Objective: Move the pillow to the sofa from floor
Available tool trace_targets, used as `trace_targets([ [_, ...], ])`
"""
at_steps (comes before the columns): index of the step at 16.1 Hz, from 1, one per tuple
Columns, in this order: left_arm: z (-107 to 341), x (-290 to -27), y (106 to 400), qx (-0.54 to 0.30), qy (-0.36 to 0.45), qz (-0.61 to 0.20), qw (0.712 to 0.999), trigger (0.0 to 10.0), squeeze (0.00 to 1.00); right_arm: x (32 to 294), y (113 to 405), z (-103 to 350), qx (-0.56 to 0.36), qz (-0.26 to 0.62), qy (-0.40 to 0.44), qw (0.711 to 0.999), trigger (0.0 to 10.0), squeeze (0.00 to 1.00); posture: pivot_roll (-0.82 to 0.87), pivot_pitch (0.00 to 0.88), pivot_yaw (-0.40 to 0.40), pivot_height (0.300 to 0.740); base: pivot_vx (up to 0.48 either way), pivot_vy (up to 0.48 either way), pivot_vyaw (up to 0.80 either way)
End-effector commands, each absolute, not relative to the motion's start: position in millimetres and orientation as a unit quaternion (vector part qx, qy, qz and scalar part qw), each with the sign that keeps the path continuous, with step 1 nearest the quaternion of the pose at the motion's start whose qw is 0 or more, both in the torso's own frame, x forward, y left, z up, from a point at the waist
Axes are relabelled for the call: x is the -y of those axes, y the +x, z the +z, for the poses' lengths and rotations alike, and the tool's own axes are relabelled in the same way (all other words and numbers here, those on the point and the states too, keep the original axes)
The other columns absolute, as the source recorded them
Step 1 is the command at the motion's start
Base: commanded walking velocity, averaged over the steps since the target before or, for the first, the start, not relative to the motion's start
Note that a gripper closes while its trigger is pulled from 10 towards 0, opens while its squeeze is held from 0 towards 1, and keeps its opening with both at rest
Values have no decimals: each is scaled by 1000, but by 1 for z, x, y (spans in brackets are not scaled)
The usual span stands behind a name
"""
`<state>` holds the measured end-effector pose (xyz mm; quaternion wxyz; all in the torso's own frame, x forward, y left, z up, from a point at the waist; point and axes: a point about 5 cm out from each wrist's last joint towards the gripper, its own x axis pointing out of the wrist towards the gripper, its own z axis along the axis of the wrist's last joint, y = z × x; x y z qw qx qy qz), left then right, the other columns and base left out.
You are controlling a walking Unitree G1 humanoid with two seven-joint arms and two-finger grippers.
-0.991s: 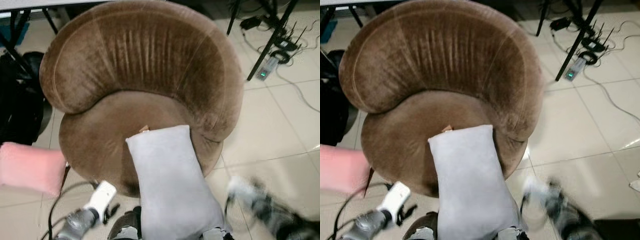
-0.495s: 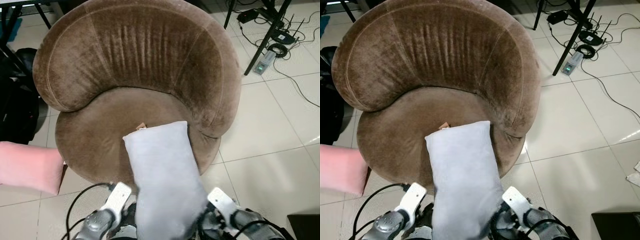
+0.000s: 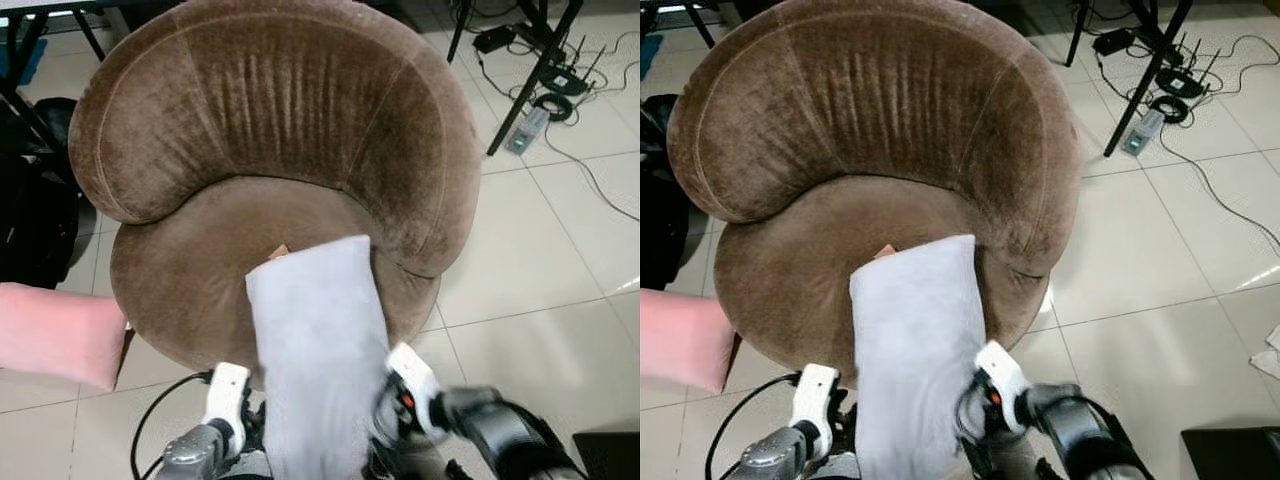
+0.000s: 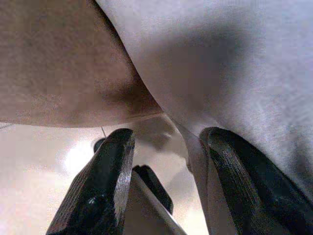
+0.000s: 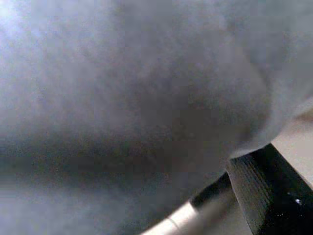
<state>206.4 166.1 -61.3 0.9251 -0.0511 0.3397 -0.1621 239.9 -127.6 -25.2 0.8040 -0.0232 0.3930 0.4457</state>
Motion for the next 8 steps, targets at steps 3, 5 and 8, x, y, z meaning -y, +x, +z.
trace_targets([
  [3,-31,-195,245,-264,-72,-112,955,10000,0,80,265,9,-329,512,32,793,10000,0,-7,128,-9,740,0,0,0],
  [5,6,-236,277,-199,-77,-47,976,10000,0,44,285,39,-277,537,63,795,10000,0,13,102,-24,740,0,0,0],
  [8,140,-323,339,23,-118,100,988,10000,0,-7,353,139,-112,365,234,894,10000,0,39,87,-39,740,0,0,0],
])
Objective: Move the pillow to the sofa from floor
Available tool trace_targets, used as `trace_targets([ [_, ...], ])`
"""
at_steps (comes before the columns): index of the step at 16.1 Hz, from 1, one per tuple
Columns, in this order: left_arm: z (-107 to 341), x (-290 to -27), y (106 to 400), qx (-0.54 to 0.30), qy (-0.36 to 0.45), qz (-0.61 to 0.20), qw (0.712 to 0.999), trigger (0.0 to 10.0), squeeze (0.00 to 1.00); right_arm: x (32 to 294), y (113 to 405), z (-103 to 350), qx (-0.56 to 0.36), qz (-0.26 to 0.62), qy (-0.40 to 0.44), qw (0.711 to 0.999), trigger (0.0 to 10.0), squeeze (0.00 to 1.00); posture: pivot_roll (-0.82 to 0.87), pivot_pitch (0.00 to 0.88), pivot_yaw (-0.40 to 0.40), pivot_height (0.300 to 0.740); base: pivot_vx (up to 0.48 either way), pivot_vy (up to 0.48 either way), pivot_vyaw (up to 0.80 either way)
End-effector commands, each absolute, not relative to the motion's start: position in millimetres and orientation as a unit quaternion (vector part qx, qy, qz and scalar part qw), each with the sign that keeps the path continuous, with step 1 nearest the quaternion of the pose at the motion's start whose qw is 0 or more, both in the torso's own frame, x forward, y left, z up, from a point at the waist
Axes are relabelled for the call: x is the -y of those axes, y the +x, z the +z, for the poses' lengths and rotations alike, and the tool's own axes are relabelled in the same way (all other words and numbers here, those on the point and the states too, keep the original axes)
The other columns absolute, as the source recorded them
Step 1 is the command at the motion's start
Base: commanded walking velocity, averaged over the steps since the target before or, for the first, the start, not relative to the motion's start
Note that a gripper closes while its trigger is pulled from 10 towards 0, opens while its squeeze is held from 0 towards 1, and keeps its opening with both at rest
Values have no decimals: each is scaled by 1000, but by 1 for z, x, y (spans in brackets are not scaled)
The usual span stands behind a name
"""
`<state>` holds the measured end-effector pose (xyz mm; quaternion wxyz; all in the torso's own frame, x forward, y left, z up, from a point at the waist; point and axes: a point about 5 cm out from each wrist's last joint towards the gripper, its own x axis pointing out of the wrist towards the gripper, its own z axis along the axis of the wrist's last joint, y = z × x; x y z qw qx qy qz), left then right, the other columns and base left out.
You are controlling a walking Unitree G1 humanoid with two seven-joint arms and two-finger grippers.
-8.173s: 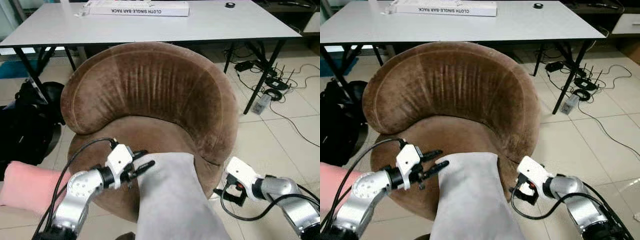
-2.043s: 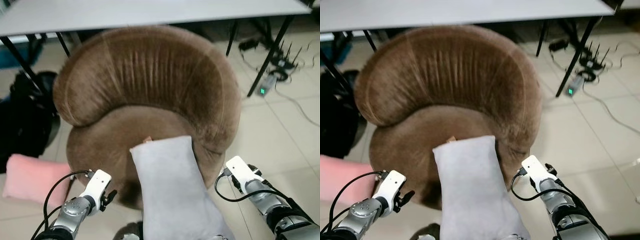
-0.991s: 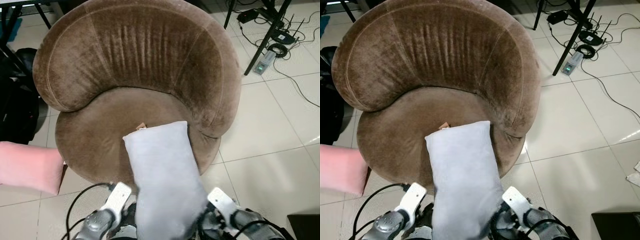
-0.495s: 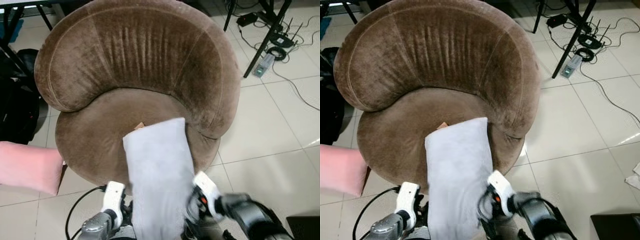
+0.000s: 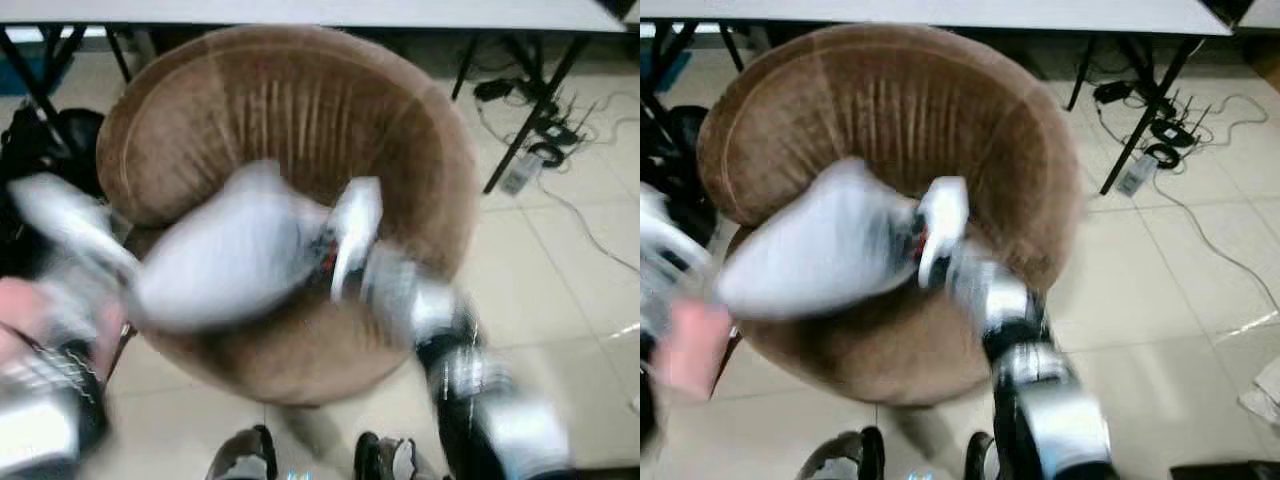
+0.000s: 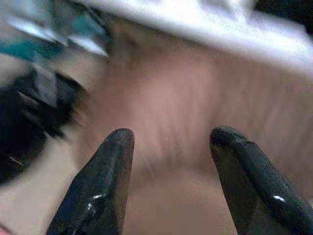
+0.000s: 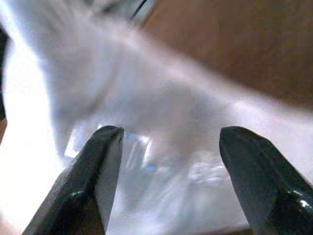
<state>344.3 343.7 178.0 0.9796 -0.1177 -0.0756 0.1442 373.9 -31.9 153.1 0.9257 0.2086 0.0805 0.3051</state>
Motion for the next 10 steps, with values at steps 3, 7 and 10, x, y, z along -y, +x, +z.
trace_targets([
  [3,206,-380,333,69,-25,264,962,10000,0,23,376,152,-68,241,180,951,10000,0,38,77,-41,740,0,0,0],
  [7,153,-351,330,-17,107,190,976,10000,0,66,356,94,-102,224,26,969,10000,0,39,73,-39,740,0,0,0],
  [10,79,-266,323,-62,110,-4,992,10000,0,101,329,57,-113,197,-25,974,10000,0,38,34,-15,740,0,0,0],
])
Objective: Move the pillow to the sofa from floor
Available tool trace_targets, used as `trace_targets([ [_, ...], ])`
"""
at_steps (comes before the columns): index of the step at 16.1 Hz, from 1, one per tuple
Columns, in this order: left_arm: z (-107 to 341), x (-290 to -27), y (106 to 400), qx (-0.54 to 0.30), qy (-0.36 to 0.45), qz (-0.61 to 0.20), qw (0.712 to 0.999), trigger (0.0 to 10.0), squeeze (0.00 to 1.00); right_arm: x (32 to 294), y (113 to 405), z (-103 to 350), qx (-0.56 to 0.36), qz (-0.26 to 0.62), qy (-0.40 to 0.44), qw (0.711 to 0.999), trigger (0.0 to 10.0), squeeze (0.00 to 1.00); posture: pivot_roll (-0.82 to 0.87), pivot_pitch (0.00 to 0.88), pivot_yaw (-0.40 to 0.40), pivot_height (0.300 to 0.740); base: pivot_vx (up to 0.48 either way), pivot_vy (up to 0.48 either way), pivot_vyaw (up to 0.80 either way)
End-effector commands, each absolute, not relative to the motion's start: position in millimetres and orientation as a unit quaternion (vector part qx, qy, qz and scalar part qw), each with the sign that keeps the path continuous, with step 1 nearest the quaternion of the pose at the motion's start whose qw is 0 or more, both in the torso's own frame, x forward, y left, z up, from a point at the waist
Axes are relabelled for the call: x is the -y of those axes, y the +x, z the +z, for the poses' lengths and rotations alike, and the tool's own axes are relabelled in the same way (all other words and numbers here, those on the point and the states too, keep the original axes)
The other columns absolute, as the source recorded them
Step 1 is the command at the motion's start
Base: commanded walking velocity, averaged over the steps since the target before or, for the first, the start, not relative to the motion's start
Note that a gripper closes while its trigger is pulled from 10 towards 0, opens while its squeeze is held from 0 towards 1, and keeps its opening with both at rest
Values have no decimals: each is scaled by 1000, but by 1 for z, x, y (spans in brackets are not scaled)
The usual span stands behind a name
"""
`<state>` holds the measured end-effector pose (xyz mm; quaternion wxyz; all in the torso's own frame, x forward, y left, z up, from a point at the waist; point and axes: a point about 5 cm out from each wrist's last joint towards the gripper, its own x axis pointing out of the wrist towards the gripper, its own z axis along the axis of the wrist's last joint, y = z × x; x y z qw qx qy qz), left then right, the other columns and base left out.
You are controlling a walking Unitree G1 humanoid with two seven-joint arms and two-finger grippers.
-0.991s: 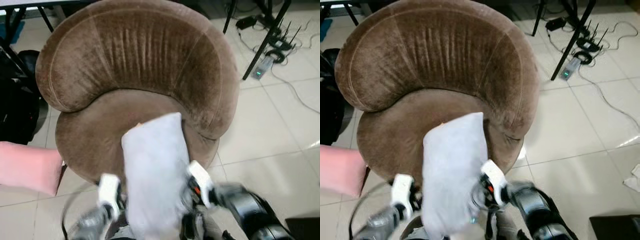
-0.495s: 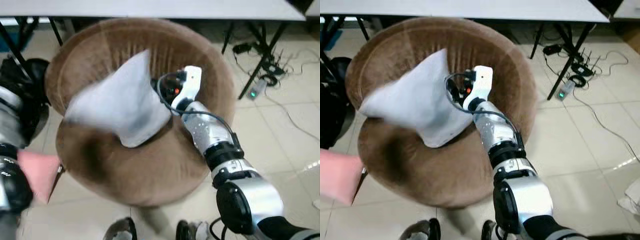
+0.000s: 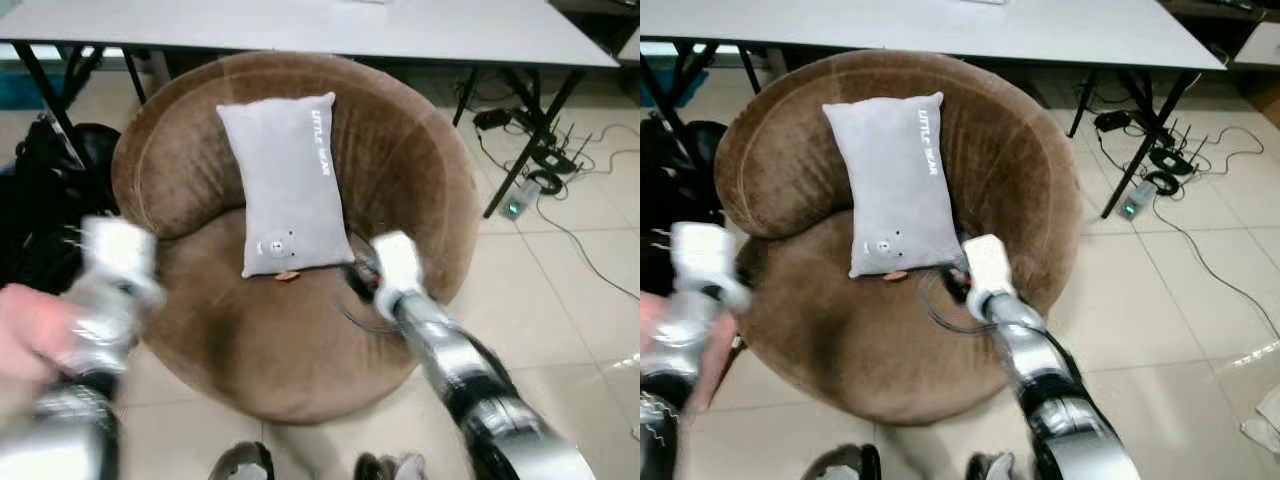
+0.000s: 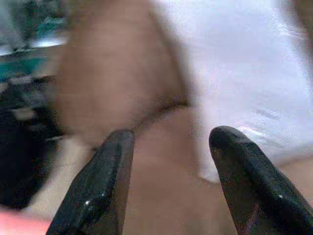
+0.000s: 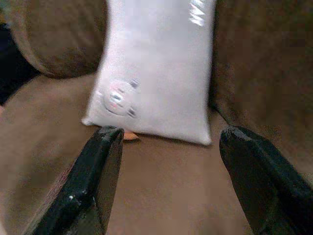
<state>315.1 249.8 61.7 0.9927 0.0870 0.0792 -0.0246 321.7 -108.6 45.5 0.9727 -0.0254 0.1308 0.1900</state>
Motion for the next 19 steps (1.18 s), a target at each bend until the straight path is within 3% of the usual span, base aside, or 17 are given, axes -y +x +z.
trace_targets([
  [1,64,-241,317,-66,94,-55,992,10000,0,114,323,49,-117,179,-27,976,10000,0,37,10,0,740,0,0,0],
  [2,57,-218,312,-63,82,-99,990,10000,0,130,317,44,-121,148,-23,981,10000,0,36,0,15,740,0,0,0],
  [4,54,-205,308,-62,75,-123,988,10000,0,141,314,39,-127,121,-15,984,10000,0,37,0,21,740,0,0,0],
  [6,49,-178,298,-74,68,-147,984,10000,0,168,296,29,-140,59,-28,988,10000,0,35,0,39,740,0,0,0],
  [11,64,-165,287,-38,41,-141,988,10000,0,179,289,36,-135,15,-45,990,10000,0,18,0,64,740,0,0,0],
  [14,61,-157,274,-61,45,-129,989,10000,0,180,284,38,-143,-5,-57,988,10000,0,9,0,65,740,0,0,0],
  [19,58,-154,265,-80,59,-137,985,10000,0,179,276,33,-166,-2,-60,984,10000,0,19,0,53,740,-286,0,0],
])
